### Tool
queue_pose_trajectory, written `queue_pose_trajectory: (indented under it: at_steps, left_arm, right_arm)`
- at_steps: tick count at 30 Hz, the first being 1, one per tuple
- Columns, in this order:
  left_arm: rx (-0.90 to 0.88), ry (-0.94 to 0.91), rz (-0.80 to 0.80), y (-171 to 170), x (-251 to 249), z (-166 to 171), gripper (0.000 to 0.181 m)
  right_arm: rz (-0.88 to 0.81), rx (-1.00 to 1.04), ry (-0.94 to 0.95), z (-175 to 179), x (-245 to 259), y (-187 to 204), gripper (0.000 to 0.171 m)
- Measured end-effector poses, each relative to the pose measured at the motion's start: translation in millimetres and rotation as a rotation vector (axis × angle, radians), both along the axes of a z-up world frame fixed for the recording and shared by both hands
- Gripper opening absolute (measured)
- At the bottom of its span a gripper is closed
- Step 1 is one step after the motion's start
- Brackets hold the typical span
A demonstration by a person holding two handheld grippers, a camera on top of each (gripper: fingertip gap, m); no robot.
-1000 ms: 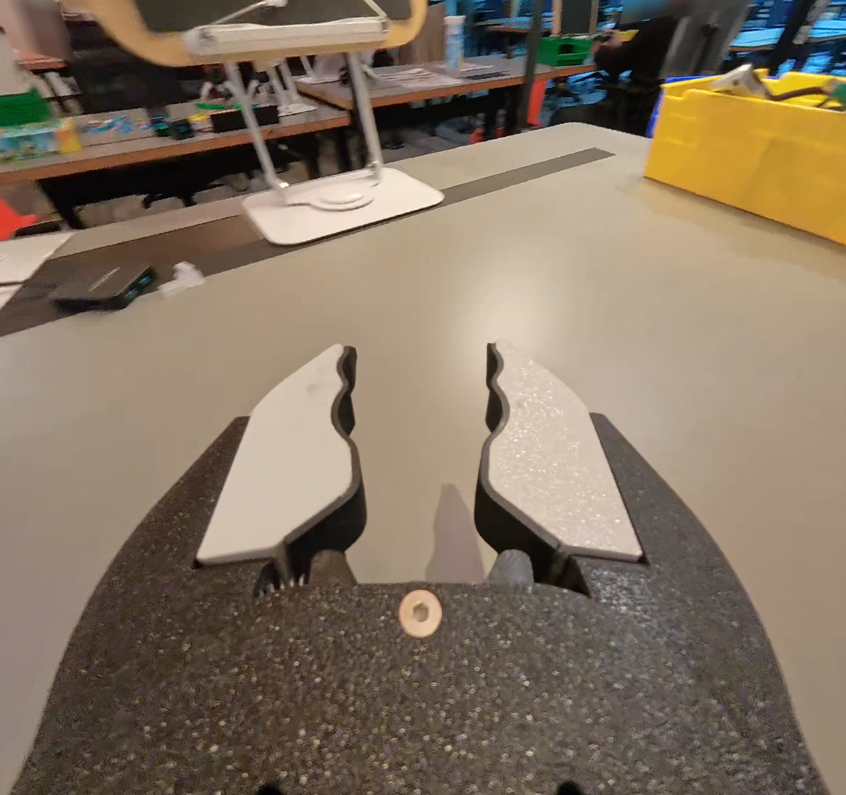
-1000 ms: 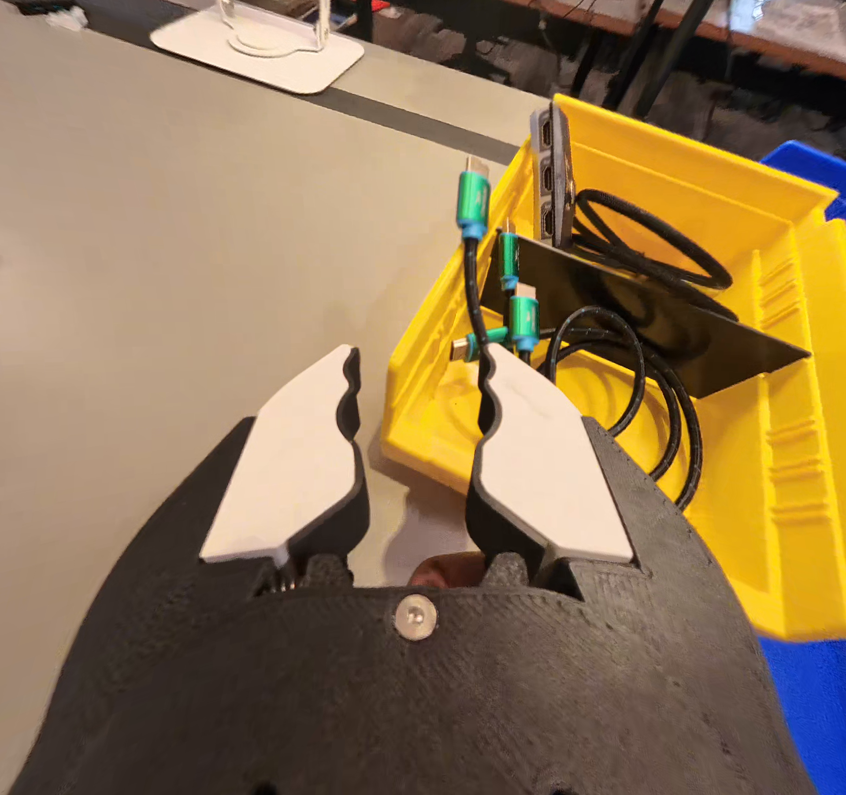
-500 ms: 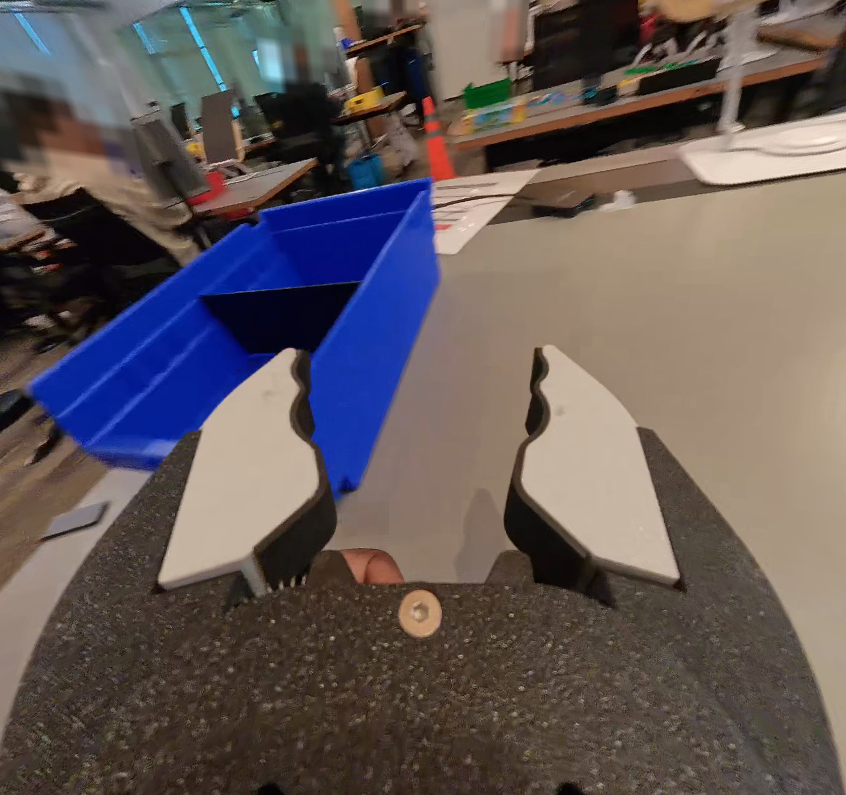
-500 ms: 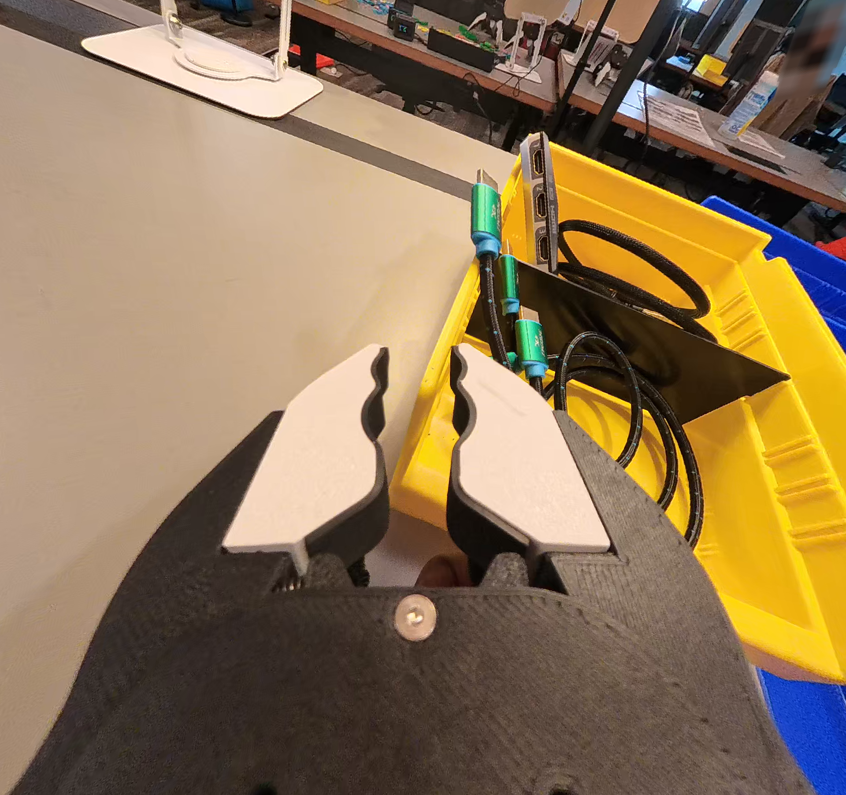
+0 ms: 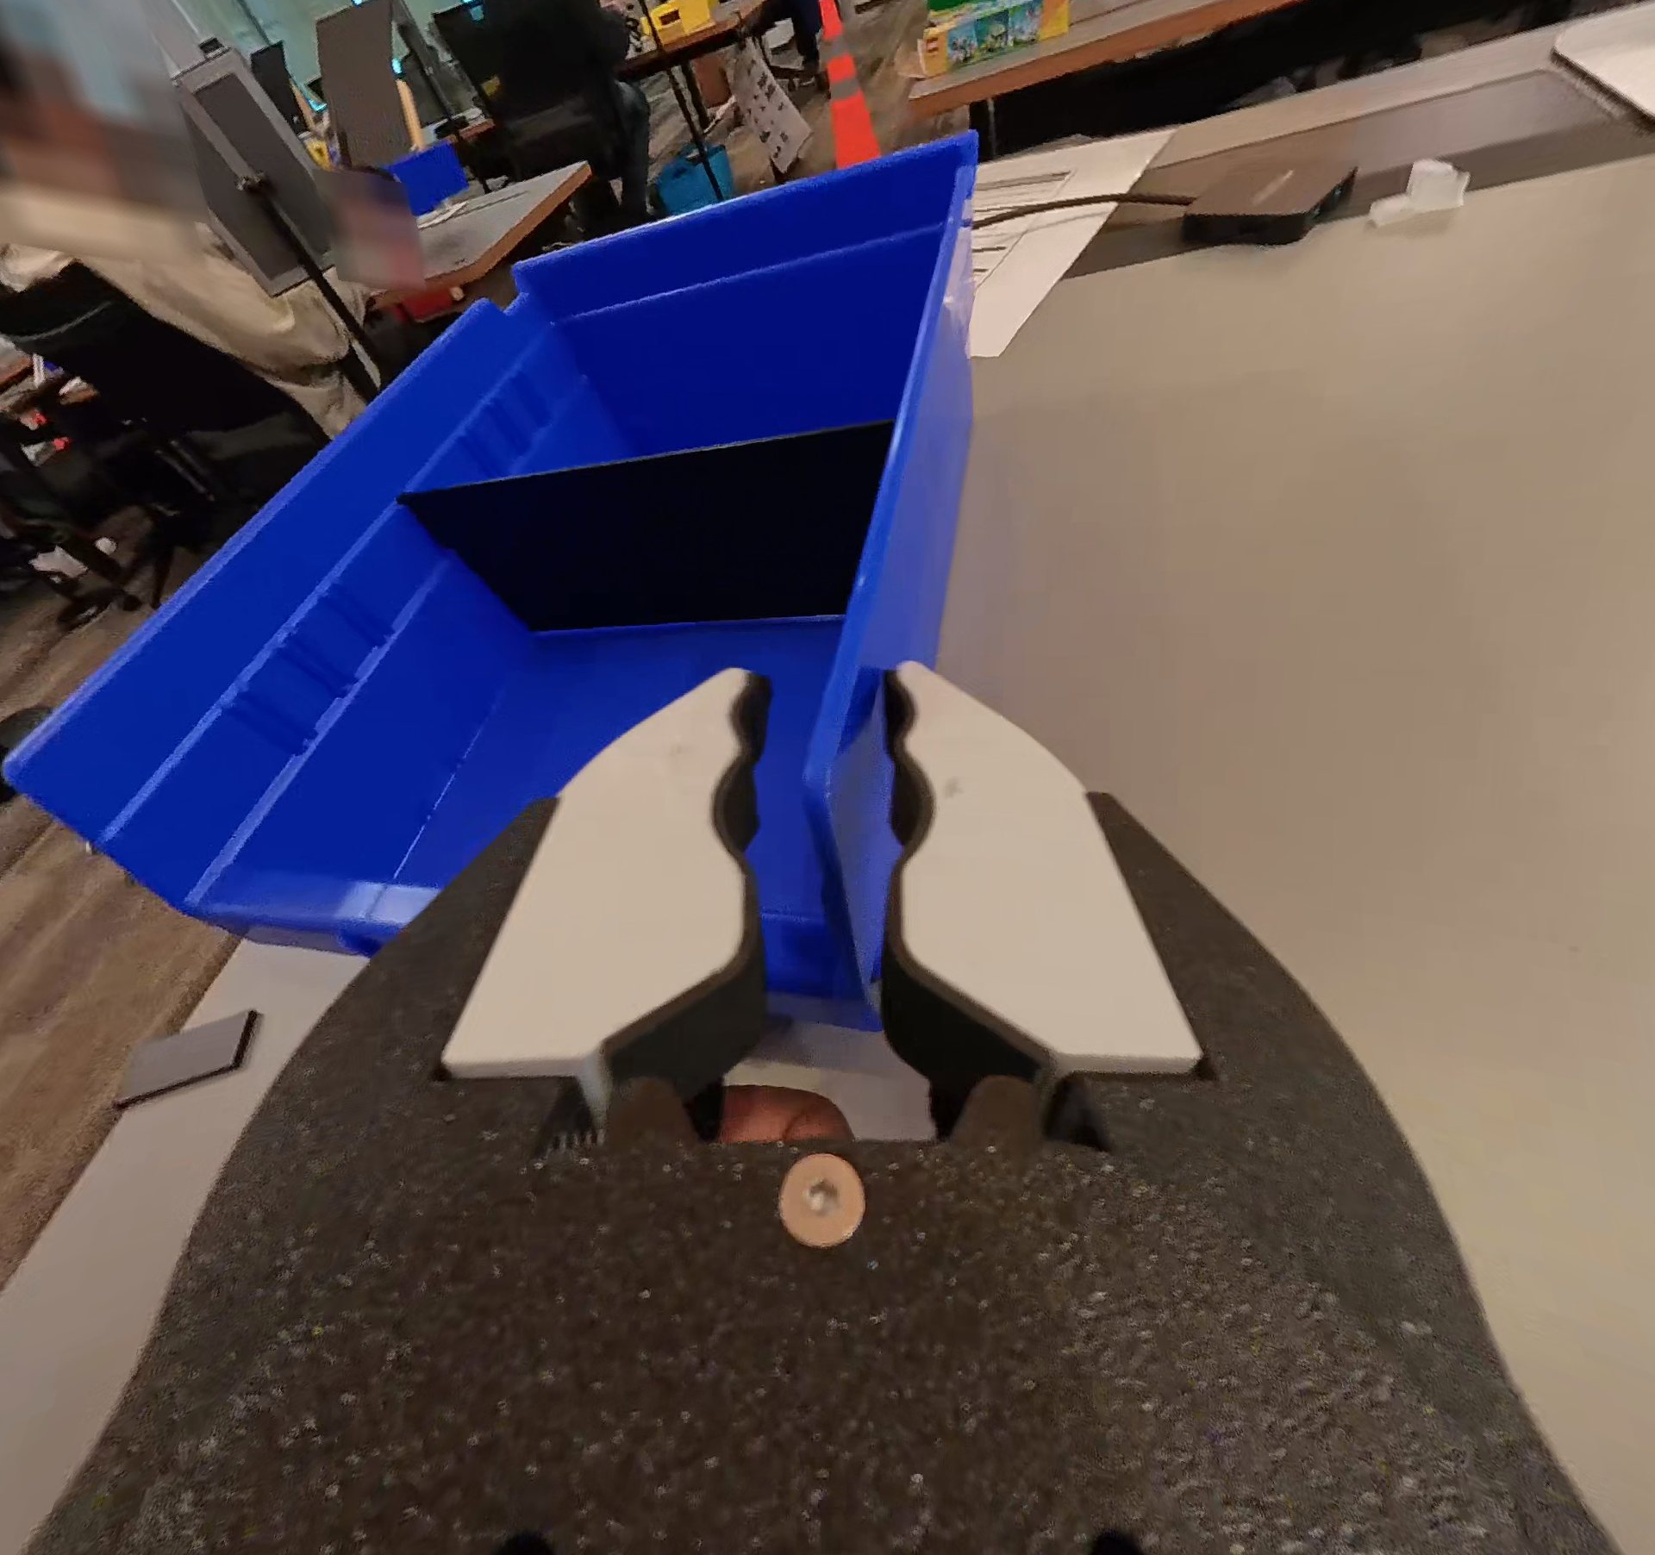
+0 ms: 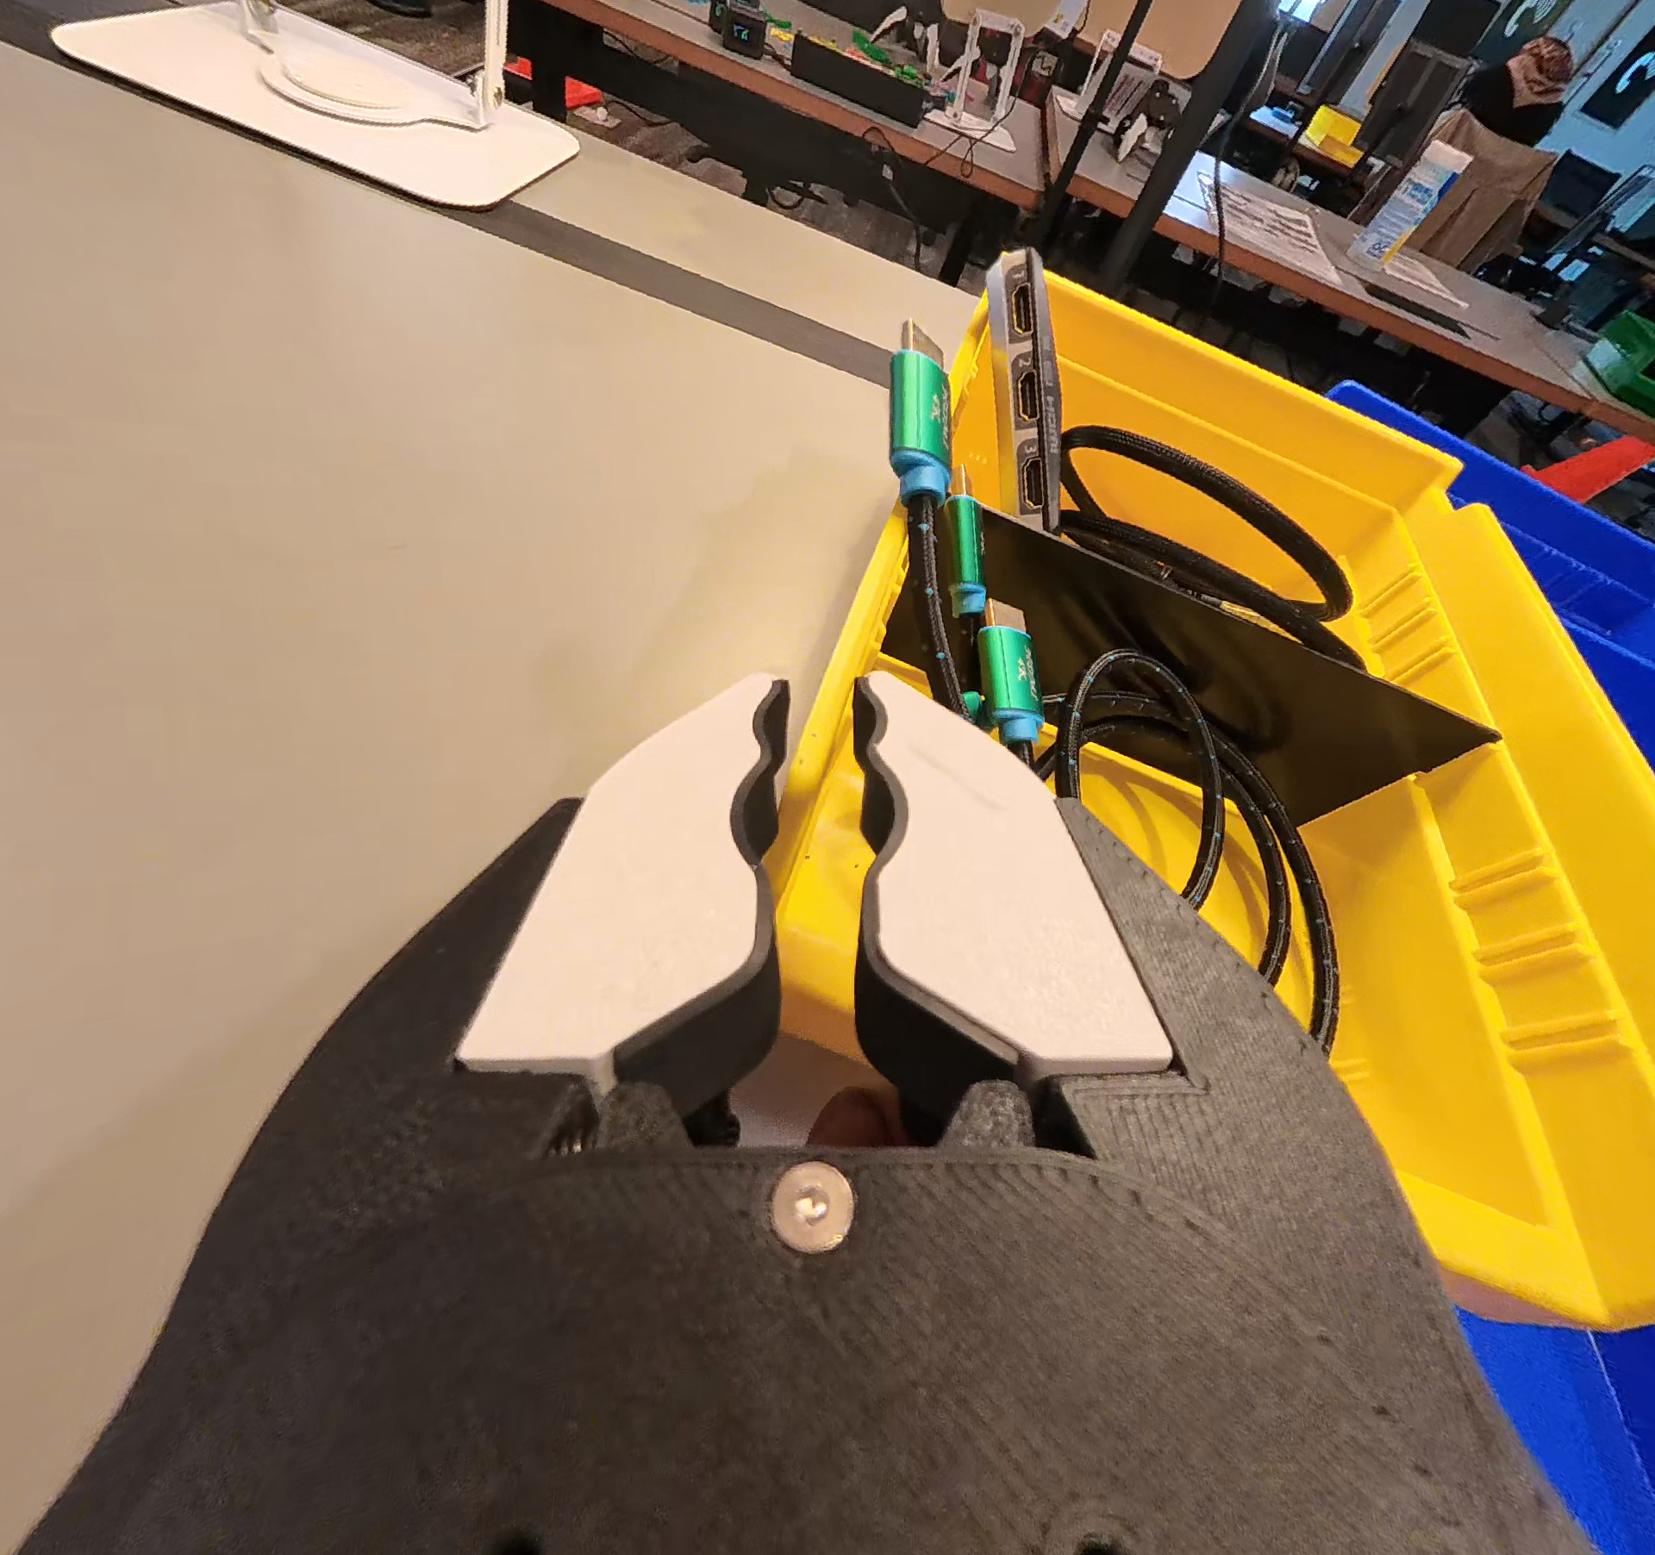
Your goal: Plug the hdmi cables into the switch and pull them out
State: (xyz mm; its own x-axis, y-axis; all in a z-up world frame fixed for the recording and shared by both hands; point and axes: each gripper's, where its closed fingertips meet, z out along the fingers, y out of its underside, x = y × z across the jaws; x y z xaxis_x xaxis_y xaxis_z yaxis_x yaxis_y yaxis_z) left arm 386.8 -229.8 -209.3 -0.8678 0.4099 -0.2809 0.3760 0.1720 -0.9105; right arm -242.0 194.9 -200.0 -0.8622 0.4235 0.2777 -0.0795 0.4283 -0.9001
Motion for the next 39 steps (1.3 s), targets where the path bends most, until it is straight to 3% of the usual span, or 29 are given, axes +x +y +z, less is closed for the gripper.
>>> queue_pose_trajectory:
  at_steps: [2,6,15,27,39]
  left_arm:
    - [-0.008,-0.027,-0.047,1,-5,-2,0.012]
    - [0.0,-0.017,-0.158,8,-16,-2,0.005]
    - [-0.064,-0.055,-0.371,52,-28,0,0.004]
    - [-0.035,-0.026,-0.957,147,-80,-3,0.005]
    - [0.059,-0.026,-1.603,241,-108,-3,0.006]
  right_arm:
    - [0.005,0.006,0.006,0,0,-3,0.014]
    - [0.01,0.028,0.042,0,-1,-8,0.013]
    - [0.105,0.006,0.022,0,14,-4,0.006]
    - [0.509,-0.006,-0.092,-1,70,-14,0.004]
    - [0.917,0.037,-0.225,-2,94,-66,0.005]
